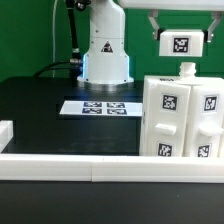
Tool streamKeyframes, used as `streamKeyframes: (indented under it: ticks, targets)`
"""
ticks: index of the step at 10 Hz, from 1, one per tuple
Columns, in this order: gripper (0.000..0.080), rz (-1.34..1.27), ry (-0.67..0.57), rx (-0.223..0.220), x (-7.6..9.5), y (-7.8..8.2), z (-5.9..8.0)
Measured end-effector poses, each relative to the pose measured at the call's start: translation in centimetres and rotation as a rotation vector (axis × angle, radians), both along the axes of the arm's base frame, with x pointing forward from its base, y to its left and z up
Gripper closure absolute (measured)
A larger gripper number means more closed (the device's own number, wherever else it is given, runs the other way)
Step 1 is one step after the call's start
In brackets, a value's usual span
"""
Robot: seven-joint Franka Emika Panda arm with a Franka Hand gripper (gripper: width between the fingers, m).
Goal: Assemble cabinet
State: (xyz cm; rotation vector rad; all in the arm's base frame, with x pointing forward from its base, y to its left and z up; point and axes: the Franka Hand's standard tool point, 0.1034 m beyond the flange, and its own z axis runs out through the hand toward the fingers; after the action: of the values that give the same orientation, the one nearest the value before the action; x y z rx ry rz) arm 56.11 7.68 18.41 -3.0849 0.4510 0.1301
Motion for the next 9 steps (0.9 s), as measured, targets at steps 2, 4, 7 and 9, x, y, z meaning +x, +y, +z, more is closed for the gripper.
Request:
streamKeyframes:
  ticks: [2,4,7,9]
  targets:
    - [0.0239,0.001,0.001,0.000,0.0,0.1,-0.1]
    - [0.0239,0.011,0.001,0.000,0.0,0.1,-0.1]
    - [0.0239,0.038,-0.011,-0.008,1.9,0.4,-0.6]
    - [0.0239,0.045,-0.019,-0.016,2.9,0.5,-1.2]
